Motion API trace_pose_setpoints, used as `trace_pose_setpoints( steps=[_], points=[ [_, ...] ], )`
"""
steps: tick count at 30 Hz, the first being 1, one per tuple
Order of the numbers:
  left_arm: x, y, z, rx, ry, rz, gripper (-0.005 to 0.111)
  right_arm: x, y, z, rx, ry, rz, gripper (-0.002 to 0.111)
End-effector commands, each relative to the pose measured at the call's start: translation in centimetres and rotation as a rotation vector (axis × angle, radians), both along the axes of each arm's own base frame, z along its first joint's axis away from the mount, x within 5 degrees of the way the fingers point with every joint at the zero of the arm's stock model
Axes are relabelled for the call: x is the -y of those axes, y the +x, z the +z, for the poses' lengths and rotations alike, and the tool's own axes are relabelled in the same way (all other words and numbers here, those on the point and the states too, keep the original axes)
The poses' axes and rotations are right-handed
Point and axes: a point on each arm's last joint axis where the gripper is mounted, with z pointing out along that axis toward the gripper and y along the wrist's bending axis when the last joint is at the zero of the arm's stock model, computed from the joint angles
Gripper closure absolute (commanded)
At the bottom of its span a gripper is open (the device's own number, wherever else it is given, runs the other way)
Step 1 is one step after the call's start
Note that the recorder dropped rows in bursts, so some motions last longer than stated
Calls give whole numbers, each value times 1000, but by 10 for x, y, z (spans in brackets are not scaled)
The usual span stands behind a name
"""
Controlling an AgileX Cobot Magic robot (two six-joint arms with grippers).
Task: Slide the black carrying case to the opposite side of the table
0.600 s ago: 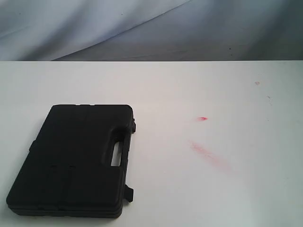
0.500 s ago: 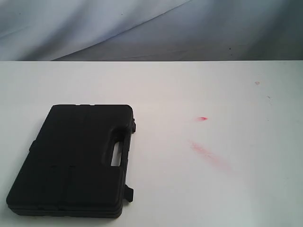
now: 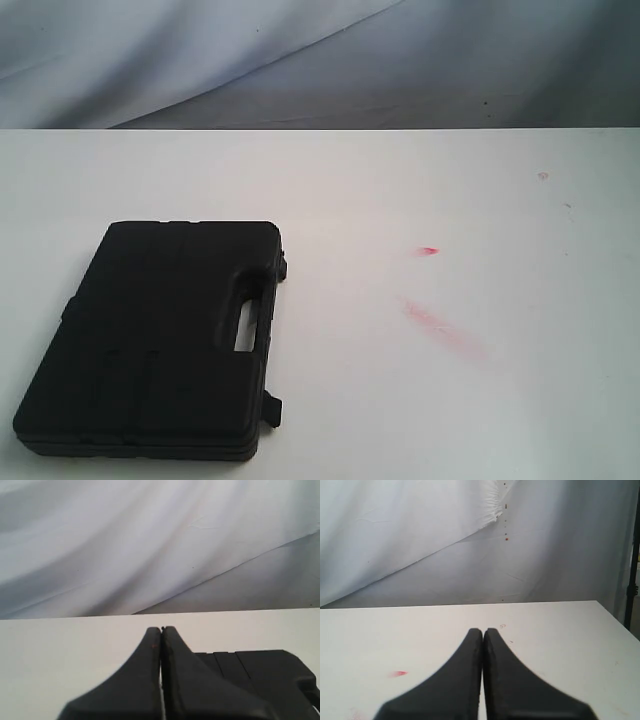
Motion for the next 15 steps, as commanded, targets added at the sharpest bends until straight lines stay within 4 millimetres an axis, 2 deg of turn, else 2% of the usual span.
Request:
trace_pose_setpoints(
  steps=[1, 5, 8, 10, 15],
  points=[
    [0, -1, 6, 70, -197, -13, 107, 0, 0, -1, 0, 3, -6, 108],
    [1, 0, 5, 36, -360, -21, 107, 0, 0, -1, 0, 3, -6, 108],
    [3, 4, 0, -78, -435, -23, 107, 0, 0, -1, 0, 3, -6, 108],
    [5, 7, 10, -124, -474, -25, 107, 0, 0, -1, 0, 3, -6, 108],
    [11, 27, 52, -274, -464, -39, 107, 0, 0, -1, 0, 3, -6, 108]
  ],
)
